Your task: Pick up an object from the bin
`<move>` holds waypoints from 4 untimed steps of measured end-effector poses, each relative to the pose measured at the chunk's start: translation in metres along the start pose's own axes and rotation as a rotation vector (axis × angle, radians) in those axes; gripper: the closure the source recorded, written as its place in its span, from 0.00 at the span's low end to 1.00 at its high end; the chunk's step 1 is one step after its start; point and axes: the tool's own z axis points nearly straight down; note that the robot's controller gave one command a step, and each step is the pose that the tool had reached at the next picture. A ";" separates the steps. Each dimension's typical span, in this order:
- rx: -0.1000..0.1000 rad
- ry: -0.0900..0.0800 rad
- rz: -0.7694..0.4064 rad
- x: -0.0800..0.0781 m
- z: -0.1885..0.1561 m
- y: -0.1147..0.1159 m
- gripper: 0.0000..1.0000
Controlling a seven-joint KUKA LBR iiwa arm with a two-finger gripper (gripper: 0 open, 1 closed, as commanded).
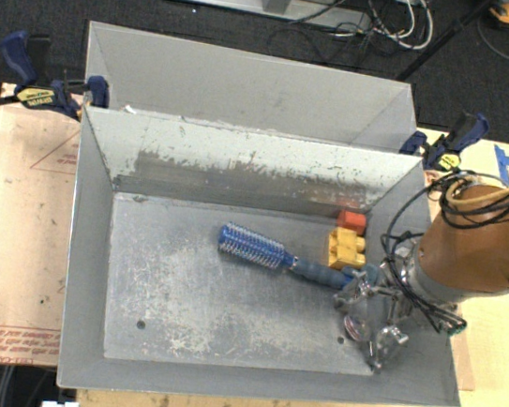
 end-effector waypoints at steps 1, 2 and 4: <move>-0.020 0.029 -0.164 -0.072 -0.004 -0.036 0.00; -0.010 0.029 -0.367 -0.096 -0.069 -0.062 0.00; -0.003 0.008 -1.103 -0.115 0.002 -0.057 0.00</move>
Offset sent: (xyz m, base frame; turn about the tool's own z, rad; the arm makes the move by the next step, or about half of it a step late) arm 0.0830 -0.0010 0.0076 -0.1625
